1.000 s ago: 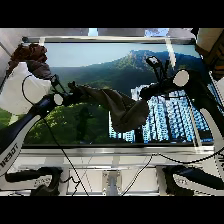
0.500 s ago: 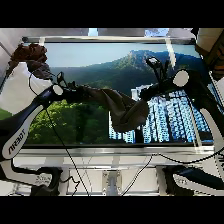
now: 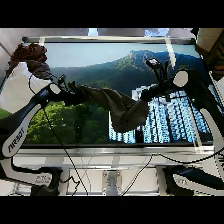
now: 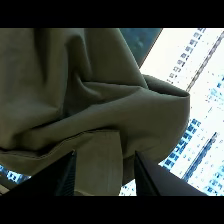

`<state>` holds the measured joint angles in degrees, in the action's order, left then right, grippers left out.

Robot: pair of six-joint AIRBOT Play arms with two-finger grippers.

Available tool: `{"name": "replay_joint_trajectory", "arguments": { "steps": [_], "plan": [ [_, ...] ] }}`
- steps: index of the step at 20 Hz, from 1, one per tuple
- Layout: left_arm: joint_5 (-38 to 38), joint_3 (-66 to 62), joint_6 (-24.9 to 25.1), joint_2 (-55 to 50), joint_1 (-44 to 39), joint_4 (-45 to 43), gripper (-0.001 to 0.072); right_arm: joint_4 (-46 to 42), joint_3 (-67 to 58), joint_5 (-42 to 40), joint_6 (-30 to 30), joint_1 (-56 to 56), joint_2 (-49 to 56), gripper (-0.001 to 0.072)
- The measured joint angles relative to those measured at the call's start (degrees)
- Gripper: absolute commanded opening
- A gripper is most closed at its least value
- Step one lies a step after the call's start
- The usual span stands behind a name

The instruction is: Fold the shirts.

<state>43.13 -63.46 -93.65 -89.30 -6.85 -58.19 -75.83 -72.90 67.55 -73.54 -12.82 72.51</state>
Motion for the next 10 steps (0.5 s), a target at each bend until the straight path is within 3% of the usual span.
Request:
{"name": "replay_joint_trajectory", "arguments": {
  "steps": [10],
  "plan": [
    [-4.72,0.00,0.50,-1.79,0.04,2.71,0.0242,-0.07,0.00,-0.35,-0.22,-0.02,0.00,0.0425]
  ]
}}
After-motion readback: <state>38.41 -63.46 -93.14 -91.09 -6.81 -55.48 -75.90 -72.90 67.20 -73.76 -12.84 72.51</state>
